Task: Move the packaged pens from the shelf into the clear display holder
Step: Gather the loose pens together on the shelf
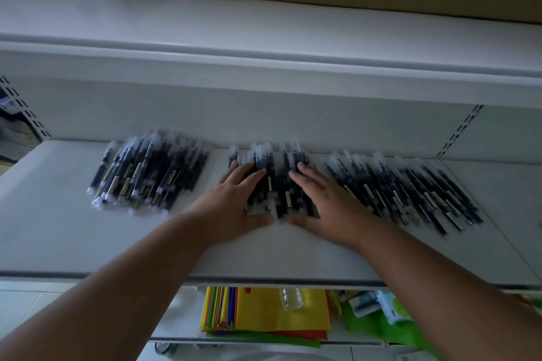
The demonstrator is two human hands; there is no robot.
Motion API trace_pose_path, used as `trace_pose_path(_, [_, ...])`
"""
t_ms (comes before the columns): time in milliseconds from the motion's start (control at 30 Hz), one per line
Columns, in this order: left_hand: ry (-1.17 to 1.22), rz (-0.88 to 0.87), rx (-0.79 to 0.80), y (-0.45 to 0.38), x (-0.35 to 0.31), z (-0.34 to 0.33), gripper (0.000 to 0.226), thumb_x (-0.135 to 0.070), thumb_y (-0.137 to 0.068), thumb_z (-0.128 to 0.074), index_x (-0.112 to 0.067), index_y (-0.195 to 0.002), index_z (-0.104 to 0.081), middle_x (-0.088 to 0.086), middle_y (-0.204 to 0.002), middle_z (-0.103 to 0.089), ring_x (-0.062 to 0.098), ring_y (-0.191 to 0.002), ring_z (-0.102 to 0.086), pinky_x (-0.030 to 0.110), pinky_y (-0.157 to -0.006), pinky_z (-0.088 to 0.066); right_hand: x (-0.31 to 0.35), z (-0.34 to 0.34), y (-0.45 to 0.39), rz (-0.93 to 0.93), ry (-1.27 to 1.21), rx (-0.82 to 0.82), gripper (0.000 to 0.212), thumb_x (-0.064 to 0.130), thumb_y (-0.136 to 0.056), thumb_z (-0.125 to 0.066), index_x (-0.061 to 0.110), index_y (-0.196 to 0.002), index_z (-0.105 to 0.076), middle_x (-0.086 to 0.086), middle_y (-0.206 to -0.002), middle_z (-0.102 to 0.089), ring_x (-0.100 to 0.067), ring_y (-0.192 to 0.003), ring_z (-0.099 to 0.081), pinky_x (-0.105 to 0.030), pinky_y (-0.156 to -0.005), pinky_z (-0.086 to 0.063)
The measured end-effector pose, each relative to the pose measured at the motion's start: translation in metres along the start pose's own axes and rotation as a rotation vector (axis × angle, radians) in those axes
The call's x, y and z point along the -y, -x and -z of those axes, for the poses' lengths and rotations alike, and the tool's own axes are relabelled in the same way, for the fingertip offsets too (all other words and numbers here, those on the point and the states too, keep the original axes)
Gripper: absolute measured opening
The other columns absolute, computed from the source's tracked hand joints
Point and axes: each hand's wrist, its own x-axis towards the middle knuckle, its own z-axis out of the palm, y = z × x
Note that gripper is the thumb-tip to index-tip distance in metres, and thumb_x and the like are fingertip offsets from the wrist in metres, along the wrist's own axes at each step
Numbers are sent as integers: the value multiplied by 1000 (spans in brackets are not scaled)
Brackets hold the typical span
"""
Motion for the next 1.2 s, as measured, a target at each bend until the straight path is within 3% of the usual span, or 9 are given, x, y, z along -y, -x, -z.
trace_pose_path(167, [23, -11, -164, -7, 2, 0, 73, -57, -92, -51, -28, -155, -26, -1, -161, -24, 27, -146, -28, 39, -116, -29, 8, -1, -7, -15, 41, -40, 87, 73, -87, -41, 30, -156, -11, 10, -164, 3, -8, -149, 10, -39, -122, -6])
trace_pose_path(367, [42, -17, -70, -3, 4, 2, 94, -83, -72, -44, -36, -152, -30, -7, -163, -18, 18, -151, -12, 42, -120, -24, 8, 0, -11, -4, 85, -57, 94, 79, -82, -44, 28, -156, -15, 4, -164, -1, -14, -150, 3, -42, -122, -9])
trace_pose_path(567, [171, 14, -148, 0, 4, 3, 82, -71, -72, -50, -34, -145, -45, -9, -154, -35, 17, -137, -42, 44, -108, -42, 15, 3, -9, -32, 94, -26, 103, 85, -73, -47, 32, -155, -13, 4, -164, 3, -16, -150, 4, -42, -120, -8])
trace_pose_path(633, [178, 18, -156, 1, 2, 5, 80, -66, -73, -54, -33, -145, -45, -9, -154, -35, 16, -137, -42, 41, -110, -40, 19, 1, -9, -46, 91, -47, 101, 82, -75, -49, 31, -155, -14, 2, -165, 1, -17, -151, 2, -40, -120, -7])
trace_pose_path(733, [217, 21, -178, 0, 2, 7, 68, -40, -84, -70, -28, -146, -44, -8, -154, -35, 13, -138, -39, 28, -112, -32, 26, -3, -11, -70, 91, -95, 91, 74, -83, -50, 27, -154, -19, 0, -165, -3, -19, -151, 1, -39, -120, -6])
trace_pose_path(800, [235, 26, -179, 0, 4, 8, 67, -31, -87, -70, -27, -147, -41, -8, -154, -34, 12, -138, -37, 22, -109, -28, 28, -4, -12, -77, 94, -99, 89, 74, -83, -48, 27, -154, -21, 0, -164, -4, -20, -150, -1, -41, -120, -8])
trace_pose_path(967, [213, 49, -155, -2, 6, 8, 74, -51, -83, -64, -26, -148, -40, -2, -156, -30, 18, -138, -39, 25, -110, -32, 29, -3, -11, -92, 91, -136, 88, 75, -82, -50, 26, -151, -30, 0, -163, -14, -21, -149, -10, -41, -118, -16])
trace_pose_path(1067, [287, 89, -189, -5, 9, 7, 63, -41, -91, -63, -25, -148, -40, -1, -156, -31, 18, -139, -36, 23, -108, -30, 29, -6, -11, -70, 117, -143, 84, 76, -83, -46, 27, -150, -32, 2, -162, -17, -18, -149, -12, -39, -118, -18])
trace_pose_path(1200, [403, 212, -226, -15, 9, 12, 55, -35, -99, -52, -23, -151, -35, 0, -158, -28, 18, -142, -30, 27, -109, -26, 34, -1, -18, -201, -221, -168, 82, 73, -85, -30, 26, -152, -31, 3, -163, -14, -11, -149, -10, -35, -121, -13])
